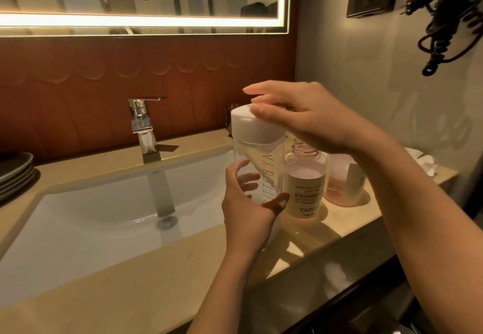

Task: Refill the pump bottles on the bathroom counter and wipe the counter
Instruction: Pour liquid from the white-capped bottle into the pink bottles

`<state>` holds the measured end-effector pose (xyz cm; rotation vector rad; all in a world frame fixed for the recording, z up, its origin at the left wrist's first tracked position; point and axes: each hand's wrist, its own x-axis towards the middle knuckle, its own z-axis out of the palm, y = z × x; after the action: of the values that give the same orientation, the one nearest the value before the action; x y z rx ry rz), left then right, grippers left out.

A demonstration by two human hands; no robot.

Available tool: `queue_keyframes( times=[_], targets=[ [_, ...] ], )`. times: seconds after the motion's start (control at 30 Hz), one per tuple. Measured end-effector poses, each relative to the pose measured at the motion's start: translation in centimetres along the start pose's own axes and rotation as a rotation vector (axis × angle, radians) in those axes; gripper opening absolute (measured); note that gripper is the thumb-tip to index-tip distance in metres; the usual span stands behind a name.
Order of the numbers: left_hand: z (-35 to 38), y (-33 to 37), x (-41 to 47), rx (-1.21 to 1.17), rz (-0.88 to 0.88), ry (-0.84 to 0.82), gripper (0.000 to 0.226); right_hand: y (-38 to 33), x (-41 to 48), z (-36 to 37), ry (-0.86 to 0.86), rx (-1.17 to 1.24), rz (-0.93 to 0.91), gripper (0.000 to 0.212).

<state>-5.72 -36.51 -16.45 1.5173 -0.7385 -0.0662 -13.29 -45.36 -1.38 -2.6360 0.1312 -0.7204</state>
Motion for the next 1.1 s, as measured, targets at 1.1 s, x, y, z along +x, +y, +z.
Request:
queue_keyframes(
  times=[1.1],
  targets=[
    [-0.5, 0.5, 0.0, -0.048, 0.007, -0.062, 0.082, -1.5, 1.6, 0.4, -0.109, -0.174, -0.046, 0.051]
  ],
)
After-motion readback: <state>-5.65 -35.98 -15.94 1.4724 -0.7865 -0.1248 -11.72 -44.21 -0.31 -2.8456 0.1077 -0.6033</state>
